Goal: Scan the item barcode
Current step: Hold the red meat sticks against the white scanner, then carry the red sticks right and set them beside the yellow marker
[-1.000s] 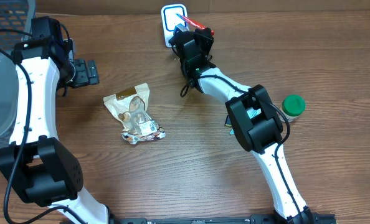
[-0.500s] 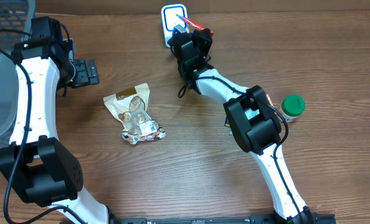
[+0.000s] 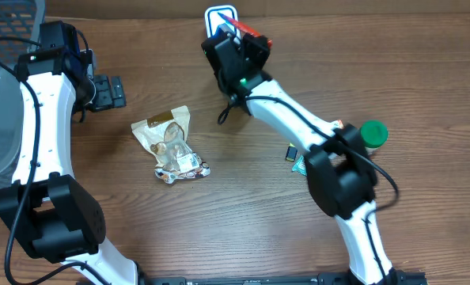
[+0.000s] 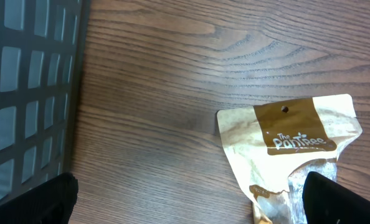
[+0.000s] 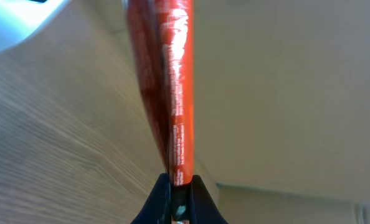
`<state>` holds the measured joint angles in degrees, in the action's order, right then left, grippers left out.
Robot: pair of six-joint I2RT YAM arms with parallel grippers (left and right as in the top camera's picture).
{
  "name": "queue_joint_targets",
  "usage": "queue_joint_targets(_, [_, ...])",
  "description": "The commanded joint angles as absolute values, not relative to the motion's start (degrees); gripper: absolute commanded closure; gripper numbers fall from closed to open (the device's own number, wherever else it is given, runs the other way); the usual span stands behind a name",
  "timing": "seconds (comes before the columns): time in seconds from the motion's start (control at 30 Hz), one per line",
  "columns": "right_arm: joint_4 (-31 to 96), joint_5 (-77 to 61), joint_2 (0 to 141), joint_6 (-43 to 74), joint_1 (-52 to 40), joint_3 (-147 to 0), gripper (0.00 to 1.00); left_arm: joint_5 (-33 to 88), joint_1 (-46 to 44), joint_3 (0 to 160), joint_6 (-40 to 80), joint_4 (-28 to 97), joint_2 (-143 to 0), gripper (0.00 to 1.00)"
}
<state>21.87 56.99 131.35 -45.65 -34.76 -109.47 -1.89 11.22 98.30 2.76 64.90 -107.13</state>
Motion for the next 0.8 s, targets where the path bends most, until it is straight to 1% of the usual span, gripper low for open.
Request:
queue_joint_targets(0.0, [42.26, 49.87, 121.93, -18.39, -35.35, -110.28, 0.96, -1.45, 10.81, 99.48, 1.89, 64.88, -106.06, 0.00])
queue_joint_targets(0.07, [52.95, 41.25, 120.09, -9.10, -35.14, -110.28, 0.96, -1.45, 10.81, 99.48, 1.89, 64.88, -106.06, 0.00])
queue_joint_targets(0.13, [63.02, 29.47, 119.35, -2.61, -34.22, -110.28, 0.97, -1.45, 10.81, 99.48, 1.89, 64.88, -106.06, 0.00])
queue_joint_targets(0.2, [70.91, 18.28, 119.39, 0.75, -32.88, -110.17, 0.96, -1.45, 10.81, 99.48, 1.89, 64.86, -106.06, 0.00])
queue_joint_targets(0.3, [77.80, 6.96, 119.52, 2.74, -30.37, -107.98, 0.96, -1.48, 10.81, 99.48, 1.89, 64.88, -106.06, 0.00])
queue_joint_targets(0.43, [78.17, 4.21, 119.52, 8.69, -26.96, -102.67, 0.96, -1.45, 10.81, 99.48, 1.89, 64.88, -106.06, 0.00])
queue_joint_targets(0.6, [74.00, 3.53, 119.52, 16.34, -23.64, -96.18, 0.96, -1.45, 10.81, 99.48, 1.89, 64.88, -106.06, 0.00])
queue_joint_targets(0.77, [70.48, -2.35, 119.52, 21.45, -22.41, -93.51, 0.96, -1.45, 10.81, 99.48, 1.89, 64.88, -106.06, 0.00])
